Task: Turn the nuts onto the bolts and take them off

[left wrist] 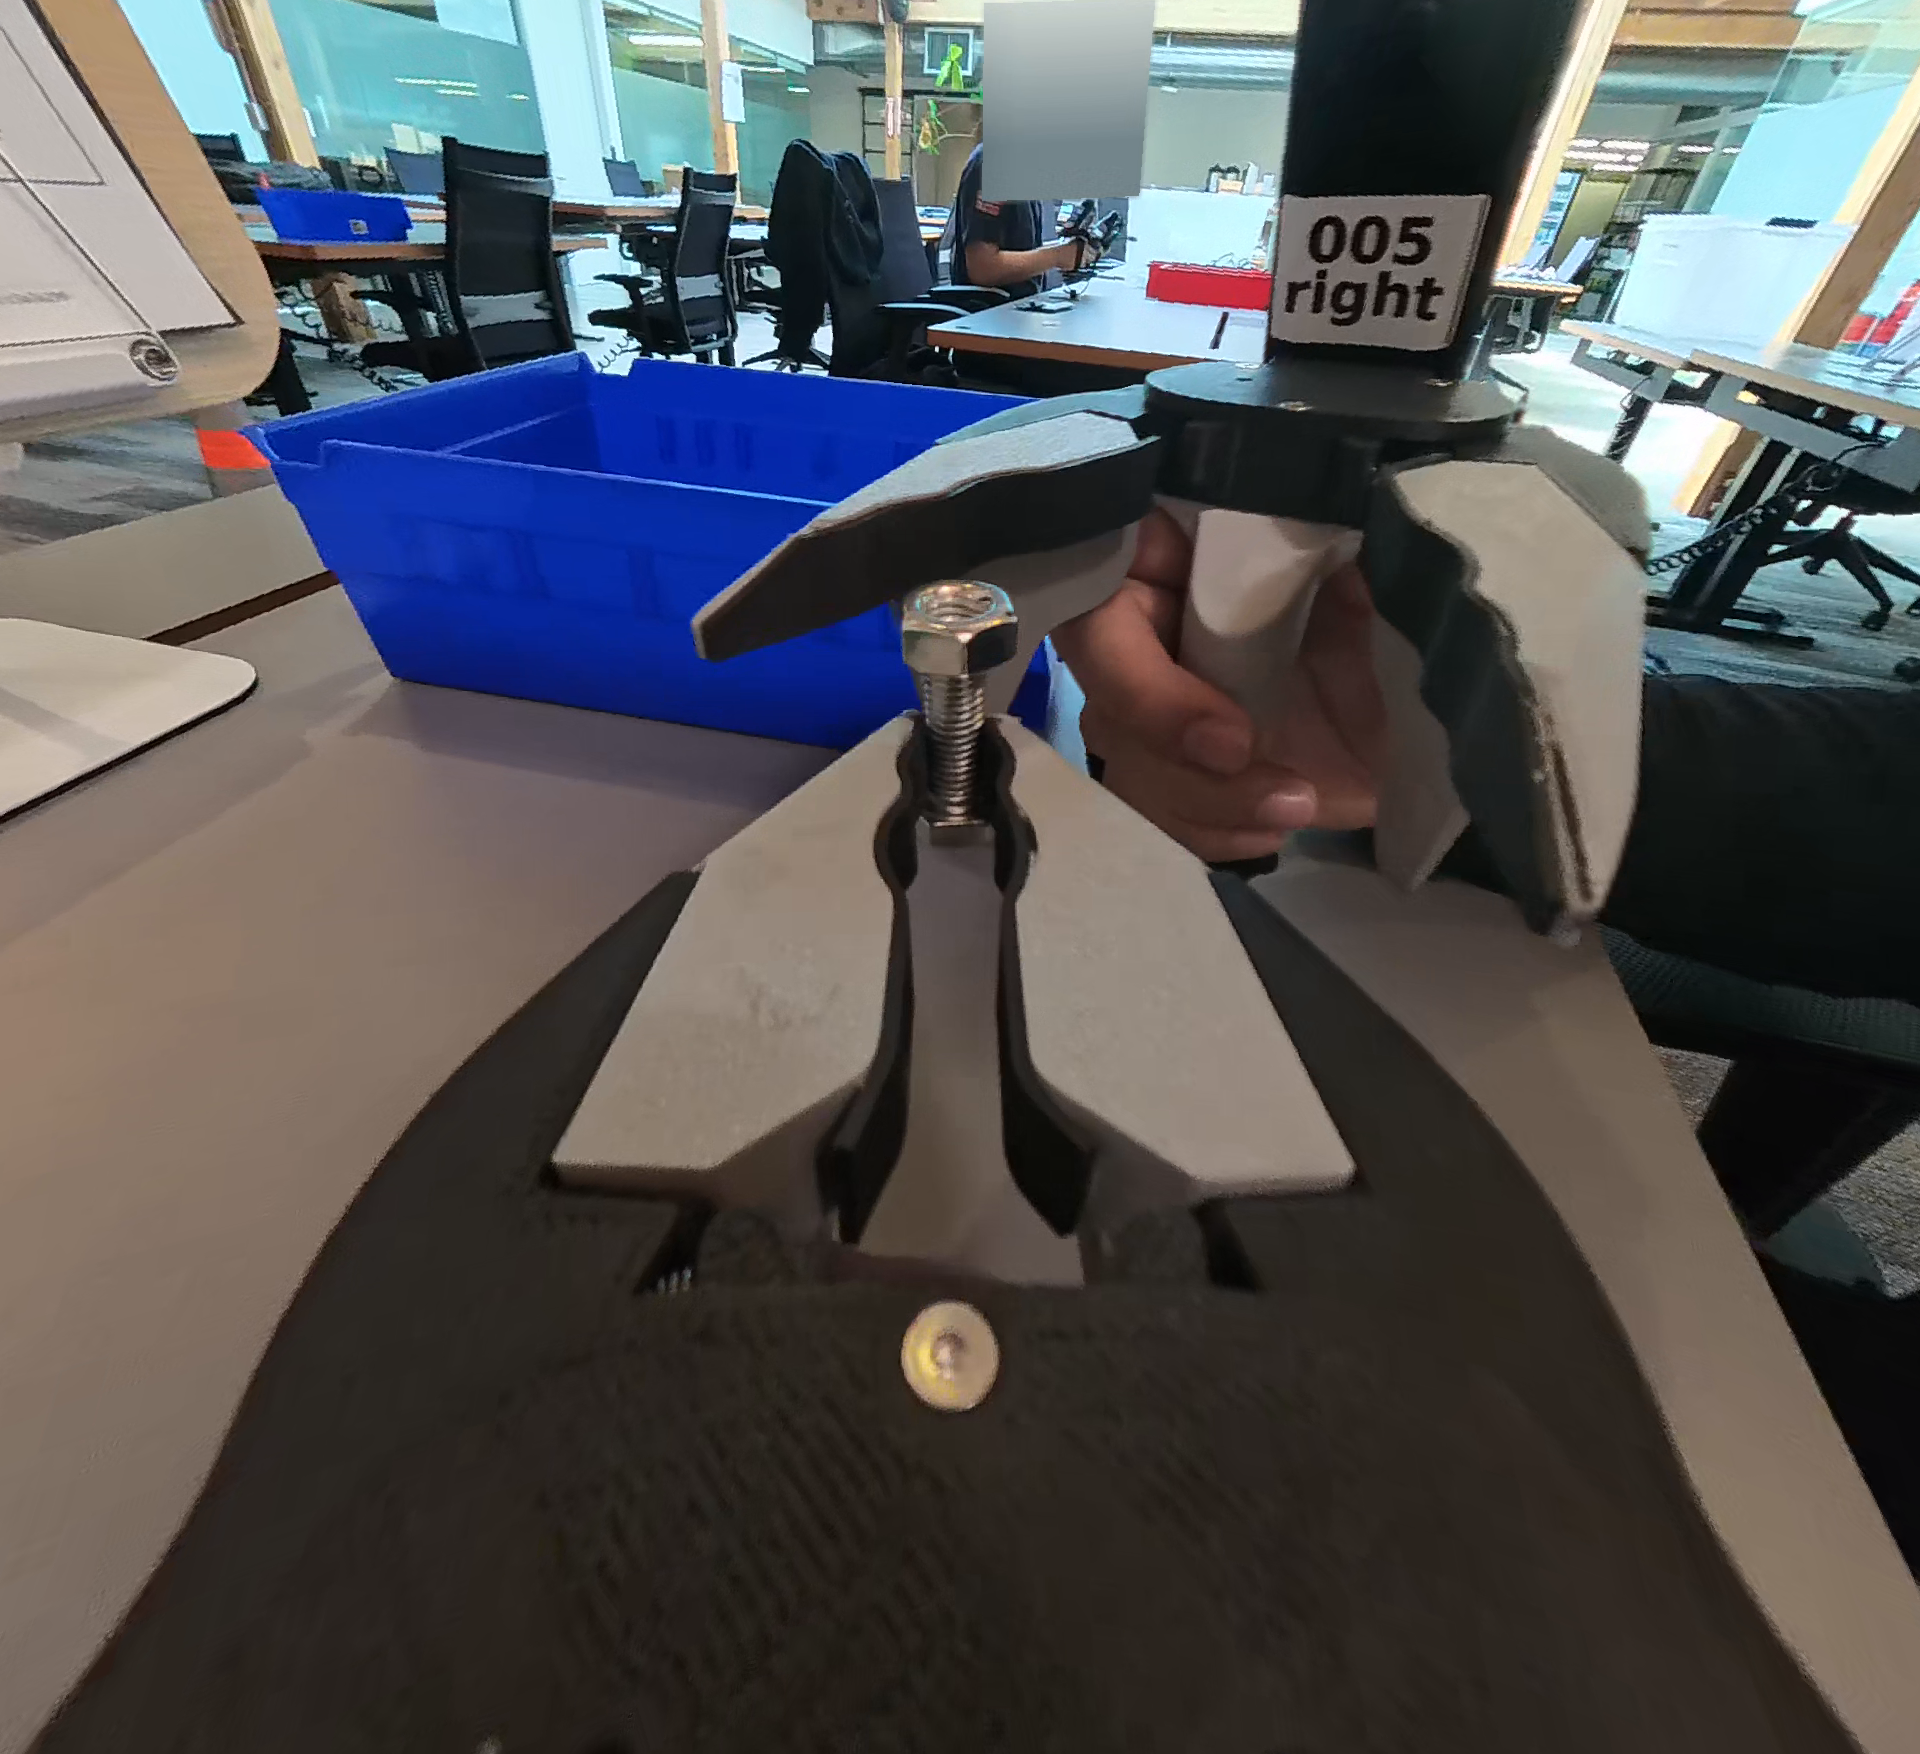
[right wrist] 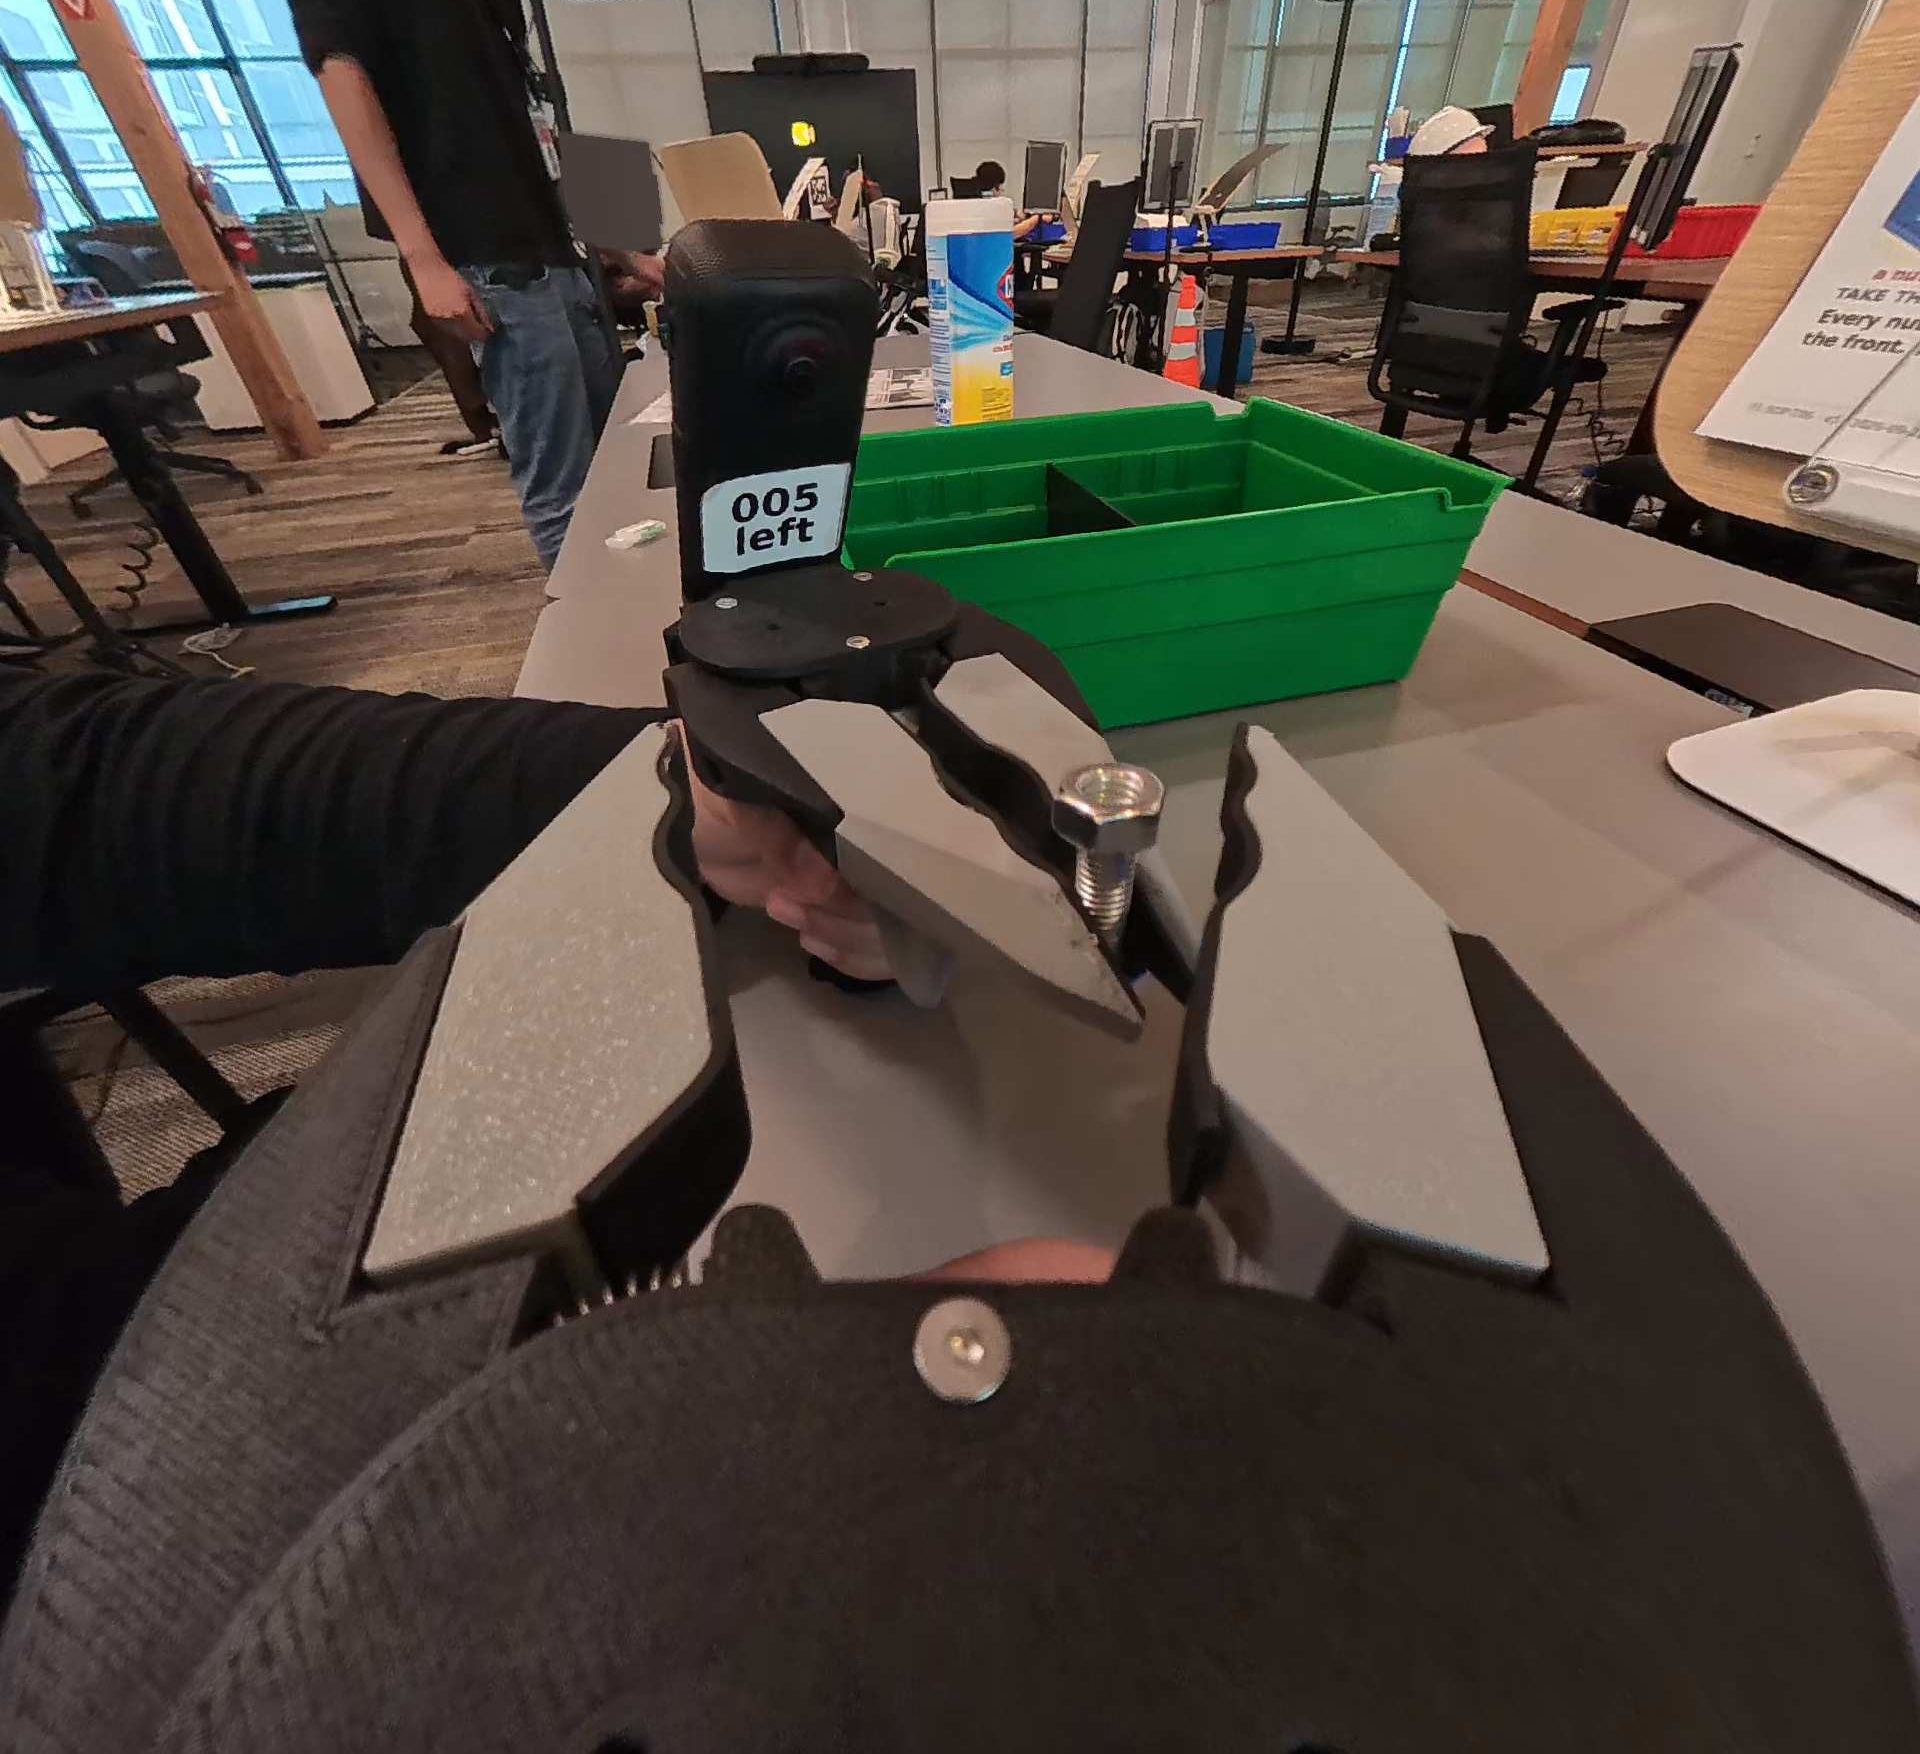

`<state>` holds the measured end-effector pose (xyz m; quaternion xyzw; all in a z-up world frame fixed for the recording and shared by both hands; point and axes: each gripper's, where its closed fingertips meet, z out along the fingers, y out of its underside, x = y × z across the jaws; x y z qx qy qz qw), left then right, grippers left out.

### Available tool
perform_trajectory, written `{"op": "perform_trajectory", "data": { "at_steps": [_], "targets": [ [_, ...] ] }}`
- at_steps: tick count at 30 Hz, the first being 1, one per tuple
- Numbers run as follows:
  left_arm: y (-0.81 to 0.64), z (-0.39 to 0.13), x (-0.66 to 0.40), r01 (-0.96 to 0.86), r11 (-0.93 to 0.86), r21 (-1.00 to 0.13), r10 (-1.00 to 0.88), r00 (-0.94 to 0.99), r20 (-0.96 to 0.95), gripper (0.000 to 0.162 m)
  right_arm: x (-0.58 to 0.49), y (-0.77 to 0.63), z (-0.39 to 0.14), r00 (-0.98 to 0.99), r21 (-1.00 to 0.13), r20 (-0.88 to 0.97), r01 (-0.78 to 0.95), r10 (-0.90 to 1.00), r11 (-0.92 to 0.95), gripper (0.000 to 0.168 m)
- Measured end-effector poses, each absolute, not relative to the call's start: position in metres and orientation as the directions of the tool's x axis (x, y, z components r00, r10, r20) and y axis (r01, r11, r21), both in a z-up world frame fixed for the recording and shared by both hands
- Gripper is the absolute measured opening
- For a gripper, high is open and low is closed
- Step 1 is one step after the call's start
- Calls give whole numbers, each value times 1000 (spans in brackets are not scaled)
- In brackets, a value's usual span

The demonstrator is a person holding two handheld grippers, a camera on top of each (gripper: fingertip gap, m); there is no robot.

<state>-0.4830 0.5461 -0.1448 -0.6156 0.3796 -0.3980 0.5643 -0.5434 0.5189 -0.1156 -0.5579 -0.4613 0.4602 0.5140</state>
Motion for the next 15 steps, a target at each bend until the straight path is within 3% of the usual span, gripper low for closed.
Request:
{"op": "perform_trajectory", "data": {
  "at_steps": [15],
  "targets": [
    [541,-145,-478,-21,-66,-998,-925,375,53,6,-551,514,-117,132,-998,-42,39,990,-48,108]
  ]
}}
